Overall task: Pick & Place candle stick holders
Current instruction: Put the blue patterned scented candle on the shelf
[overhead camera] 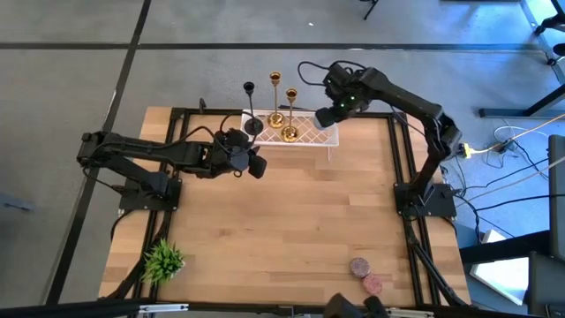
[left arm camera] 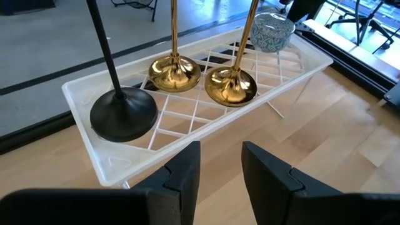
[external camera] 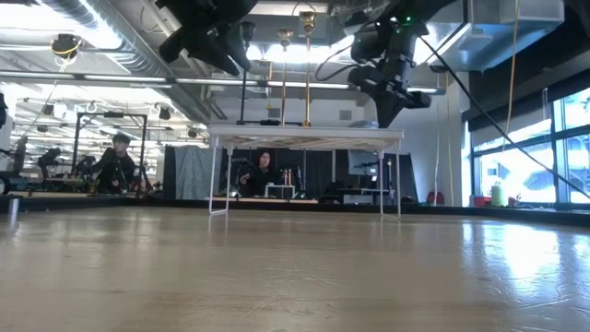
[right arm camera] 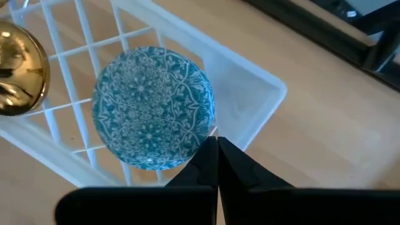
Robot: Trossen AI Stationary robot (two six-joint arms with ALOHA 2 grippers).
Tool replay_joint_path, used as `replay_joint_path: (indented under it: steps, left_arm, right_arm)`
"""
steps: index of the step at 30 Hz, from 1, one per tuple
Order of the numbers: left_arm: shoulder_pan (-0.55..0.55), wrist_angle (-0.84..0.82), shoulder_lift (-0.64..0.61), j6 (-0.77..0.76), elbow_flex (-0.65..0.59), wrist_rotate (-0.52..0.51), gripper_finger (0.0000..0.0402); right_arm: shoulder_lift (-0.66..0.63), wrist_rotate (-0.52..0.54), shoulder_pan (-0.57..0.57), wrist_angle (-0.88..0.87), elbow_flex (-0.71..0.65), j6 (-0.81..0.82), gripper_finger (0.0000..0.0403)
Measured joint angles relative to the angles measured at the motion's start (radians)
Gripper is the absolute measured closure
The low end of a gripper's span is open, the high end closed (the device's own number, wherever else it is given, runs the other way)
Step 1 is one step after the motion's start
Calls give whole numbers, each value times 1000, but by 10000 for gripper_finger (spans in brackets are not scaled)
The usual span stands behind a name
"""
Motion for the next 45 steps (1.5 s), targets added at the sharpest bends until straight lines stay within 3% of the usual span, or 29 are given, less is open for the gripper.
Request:
replay_joint_path:
  steps: [45]
  left_arm:
    - [16, -26, 0, 0, 0, 8, 288]
  right_arm:
    - [22, -83, 59, 190, 0, 49, 403]
